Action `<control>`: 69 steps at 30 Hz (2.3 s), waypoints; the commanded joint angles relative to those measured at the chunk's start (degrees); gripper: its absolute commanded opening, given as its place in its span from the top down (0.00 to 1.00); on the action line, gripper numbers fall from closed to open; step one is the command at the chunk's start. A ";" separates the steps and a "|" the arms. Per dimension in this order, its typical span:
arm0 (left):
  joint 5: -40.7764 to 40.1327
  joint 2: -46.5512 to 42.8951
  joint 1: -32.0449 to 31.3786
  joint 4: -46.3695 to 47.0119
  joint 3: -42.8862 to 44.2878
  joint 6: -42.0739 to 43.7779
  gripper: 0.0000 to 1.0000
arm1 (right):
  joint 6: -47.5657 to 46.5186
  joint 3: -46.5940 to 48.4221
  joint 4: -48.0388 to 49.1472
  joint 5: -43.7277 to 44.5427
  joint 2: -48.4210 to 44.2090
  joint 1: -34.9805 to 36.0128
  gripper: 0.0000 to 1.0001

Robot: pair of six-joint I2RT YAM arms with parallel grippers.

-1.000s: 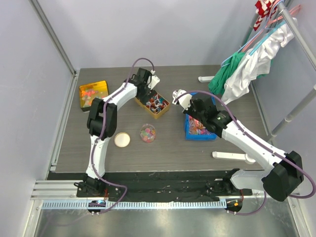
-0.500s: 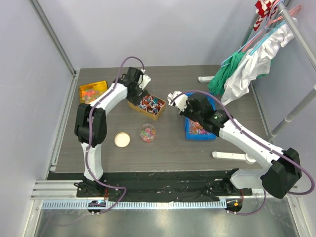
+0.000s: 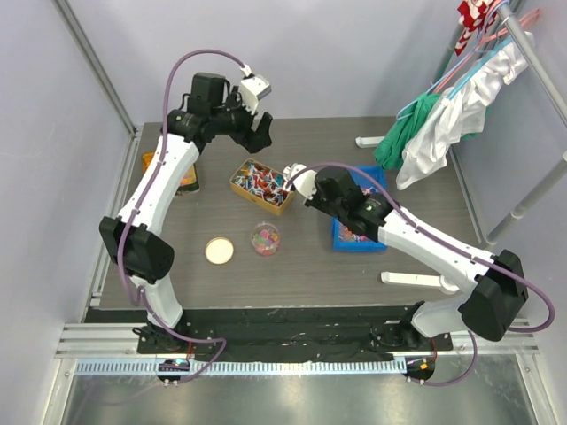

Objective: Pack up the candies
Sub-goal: Adjust the storage box at the center of the board, then adjust the spatula.

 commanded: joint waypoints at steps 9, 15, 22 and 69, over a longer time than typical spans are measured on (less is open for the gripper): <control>24.37 7.19 -0.49 -11.72 5.69 -5.37 0.25 | -2.56 4.71 6.56 9.64 1.59 5.34 0.99; 27.26 9.13 -0.40 -13.22 6.04 -5.37 0.27 | -4.14 4.62 7.62 11.57 0.71 6.74 0.99; 32.27 10.97 -0.40 -13.40 6.30 -6.51 0.33 | -4.58 5.41 8.14 12.19 1.32 8.06 0.99; 53.02 10.54 -0.58 -20.78 3.75 -2.38 1.00 | -3.88 7.69 3.31 -4.51 -3.95 3.14 0.66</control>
